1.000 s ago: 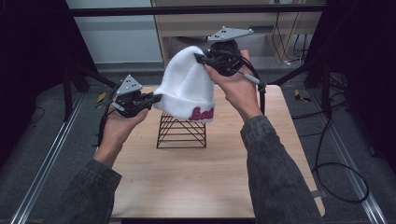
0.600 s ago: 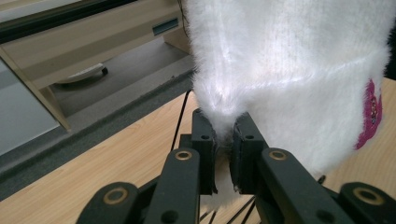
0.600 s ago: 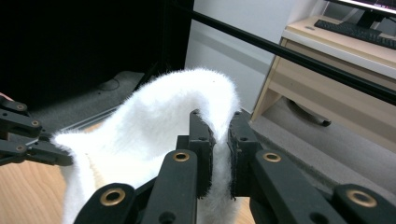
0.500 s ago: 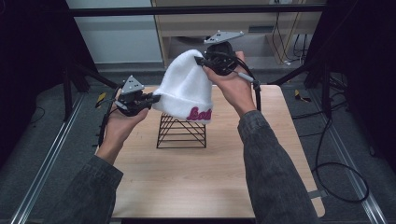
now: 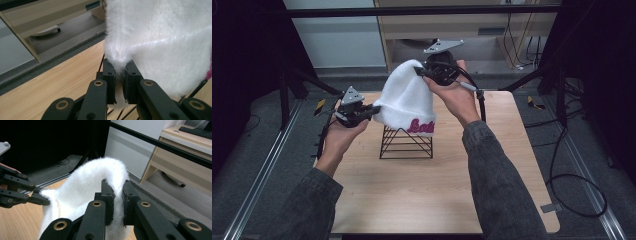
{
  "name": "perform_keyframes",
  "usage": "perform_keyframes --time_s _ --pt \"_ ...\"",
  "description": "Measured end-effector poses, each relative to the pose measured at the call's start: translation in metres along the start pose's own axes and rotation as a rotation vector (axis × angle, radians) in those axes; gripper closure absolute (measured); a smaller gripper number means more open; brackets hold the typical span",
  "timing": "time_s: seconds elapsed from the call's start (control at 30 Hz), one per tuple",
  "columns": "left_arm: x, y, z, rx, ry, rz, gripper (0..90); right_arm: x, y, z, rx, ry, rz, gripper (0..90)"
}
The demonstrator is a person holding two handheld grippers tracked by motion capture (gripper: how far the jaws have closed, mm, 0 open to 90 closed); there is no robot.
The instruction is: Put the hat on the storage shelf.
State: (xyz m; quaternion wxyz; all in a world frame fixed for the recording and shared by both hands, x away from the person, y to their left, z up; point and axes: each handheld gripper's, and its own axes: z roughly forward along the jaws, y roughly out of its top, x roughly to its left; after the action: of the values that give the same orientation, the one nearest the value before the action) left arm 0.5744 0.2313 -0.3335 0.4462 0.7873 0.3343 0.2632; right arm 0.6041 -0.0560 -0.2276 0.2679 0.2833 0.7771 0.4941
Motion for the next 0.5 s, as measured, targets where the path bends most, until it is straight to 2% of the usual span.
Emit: perform_keyframes --time_s 0.17,0.27,0.5 --pt "0.0005 -0.0019 -0.0003 0.0 -0.001 0.001 81.8 0.0015 -0.0002 0.0011 0.004 0.003 -0.003 83.0" --pt "-0.0012 -0.0034 -0.0011 0.007 0.003 0.017 81.8 0.0025 -0.0004 0.0013 0.008 0.007 -0.003 82.9" --pt "-0.0001 -0.0094 -0.0004 0.014 0.003 0.013 81.8 0.0072 -0.0015 0.0014 0.016 0.024 -0.013 82.9"
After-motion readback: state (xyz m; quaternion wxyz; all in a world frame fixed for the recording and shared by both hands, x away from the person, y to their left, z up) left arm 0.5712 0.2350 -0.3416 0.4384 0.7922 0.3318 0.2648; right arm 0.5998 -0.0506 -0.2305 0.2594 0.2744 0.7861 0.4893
